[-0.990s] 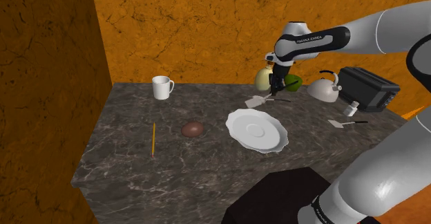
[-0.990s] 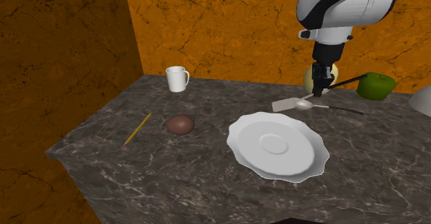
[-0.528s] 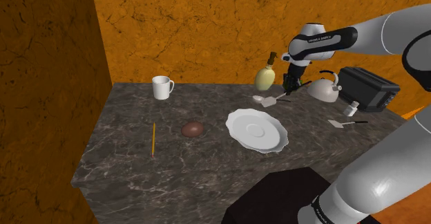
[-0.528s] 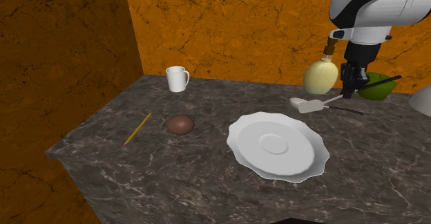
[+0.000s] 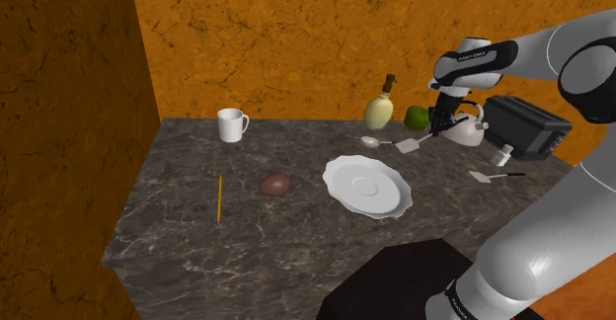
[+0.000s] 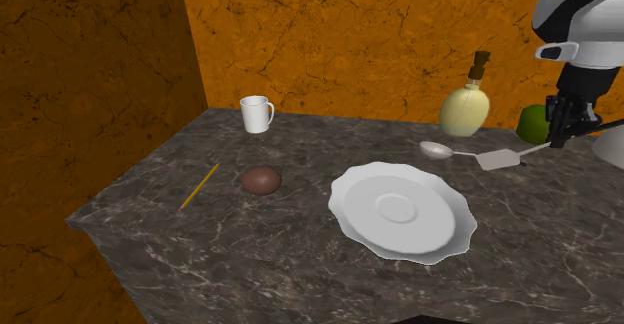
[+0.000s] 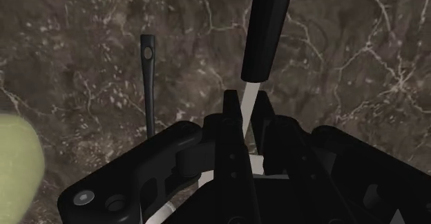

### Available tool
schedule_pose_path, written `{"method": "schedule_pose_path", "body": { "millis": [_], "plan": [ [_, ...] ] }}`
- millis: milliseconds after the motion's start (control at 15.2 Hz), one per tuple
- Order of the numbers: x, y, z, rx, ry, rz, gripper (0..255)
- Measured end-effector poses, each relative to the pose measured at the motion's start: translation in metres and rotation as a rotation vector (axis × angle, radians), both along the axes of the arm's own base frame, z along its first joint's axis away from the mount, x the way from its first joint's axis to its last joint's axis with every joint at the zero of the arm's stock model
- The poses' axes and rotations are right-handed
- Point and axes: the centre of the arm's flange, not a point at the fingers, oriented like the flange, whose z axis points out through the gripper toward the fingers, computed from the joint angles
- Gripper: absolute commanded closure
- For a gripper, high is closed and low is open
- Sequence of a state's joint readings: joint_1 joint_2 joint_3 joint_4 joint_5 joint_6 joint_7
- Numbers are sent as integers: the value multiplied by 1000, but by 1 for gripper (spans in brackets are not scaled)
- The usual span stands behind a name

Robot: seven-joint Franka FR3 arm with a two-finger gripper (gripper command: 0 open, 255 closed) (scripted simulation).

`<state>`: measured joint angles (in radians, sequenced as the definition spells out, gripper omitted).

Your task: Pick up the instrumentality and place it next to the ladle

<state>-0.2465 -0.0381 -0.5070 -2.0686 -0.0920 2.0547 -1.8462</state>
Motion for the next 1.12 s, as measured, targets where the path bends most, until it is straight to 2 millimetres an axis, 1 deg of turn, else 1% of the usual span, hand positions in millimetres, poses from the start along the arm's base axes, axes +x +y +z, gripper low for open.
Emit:
{"method": "schedule_pose_path", "body": {
  "millis": [66, 198, 264, 396, 462, 594, 1122],
  "plan": [
    [-4, -14, 0, 0, 0, 0, 255],
    [-19, -36, -3, 0, 0, 0, 255],
    [-24, -47, 0, 0, 0, 0, 255],
    [-30, -70, 2, 0, 0, 0, 255],
    [-34, -75, -1, 0, 0, 1, 255],
    [-36, -80, -11, 0, 0, 2, 255],
    [-37, -81, -52, 0, 0, 2, 255]
  ]
}}
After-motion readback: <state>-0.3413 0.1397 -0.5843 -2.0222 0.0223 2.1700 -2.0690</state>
